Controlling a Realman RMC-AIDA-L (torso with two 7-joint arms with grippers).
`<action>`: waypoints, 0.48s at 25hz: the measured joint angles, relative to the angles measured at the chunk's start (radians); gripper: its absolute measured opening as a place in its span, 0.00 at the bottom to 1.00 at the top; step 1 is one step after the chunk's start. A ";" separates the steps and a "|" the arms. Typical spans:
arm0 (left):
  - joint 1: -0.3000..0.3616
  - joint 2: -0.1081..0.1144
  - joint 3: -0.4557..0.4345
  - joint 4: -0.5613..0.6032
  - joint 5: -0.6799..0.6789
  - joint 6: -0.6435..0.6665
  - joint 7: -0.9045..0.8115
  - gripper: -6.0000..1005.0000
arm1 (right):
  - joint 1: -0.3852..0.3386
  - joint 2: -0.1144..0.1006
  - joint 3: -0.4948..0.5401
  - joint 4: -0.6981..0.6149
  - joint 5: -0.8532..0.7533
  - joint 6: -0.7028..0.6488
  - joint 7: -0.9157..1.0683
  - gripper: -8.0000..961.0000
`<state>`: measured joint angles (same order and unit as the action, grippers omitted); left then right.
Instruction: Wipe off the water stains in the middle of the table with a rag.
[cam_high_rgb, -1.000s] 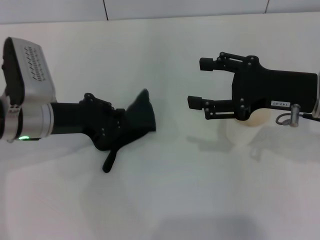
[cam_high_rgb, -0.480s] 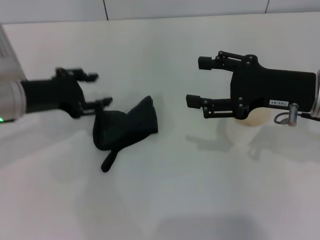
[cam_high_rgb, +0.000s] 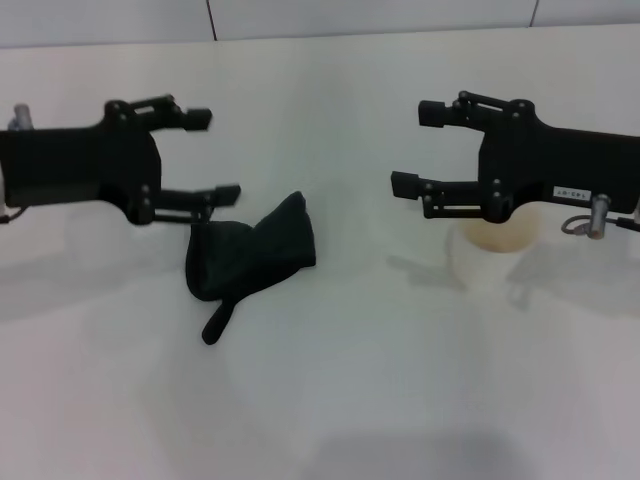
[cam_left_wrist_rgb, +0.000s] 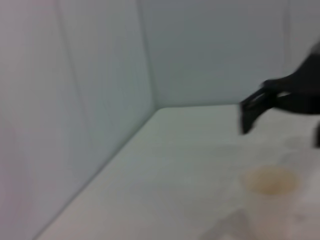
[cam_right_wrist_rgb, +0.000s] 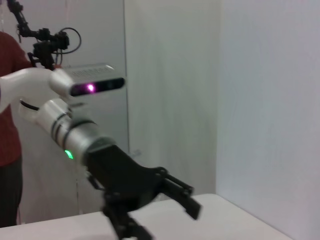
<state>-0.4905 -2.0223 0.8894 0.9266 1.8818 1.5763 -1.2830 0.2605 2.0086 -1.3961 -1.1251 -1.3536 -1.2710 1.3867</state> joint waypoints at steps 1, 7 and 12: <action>0.001 0.004 0.000 0.000 0.002 0.032 -0.009 0.87 | 0.000 -0.002 0.003 0.006 -0.002 0.000 0.002 0.89; 0.027 0.035 -0.006 0.000 0.007 0.149 -0.055 0.89 | 0.001 -0.006 0.039 0.015 -0.102 -0.022 0.069 0.89; 0.053 0.047 -0.008 0.003 0.008 0.208 -0.078 0.89 | 0.002 -0.005 0.057 0.013 -0.170 -0.059 0.104 0.89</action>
<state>-0.4375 -1.9752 0.8813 0.9292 1.8897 1.7839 -1.3605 0.2628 2.0033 -1.3388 -1.1124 -1.5236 -1.3303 1.4908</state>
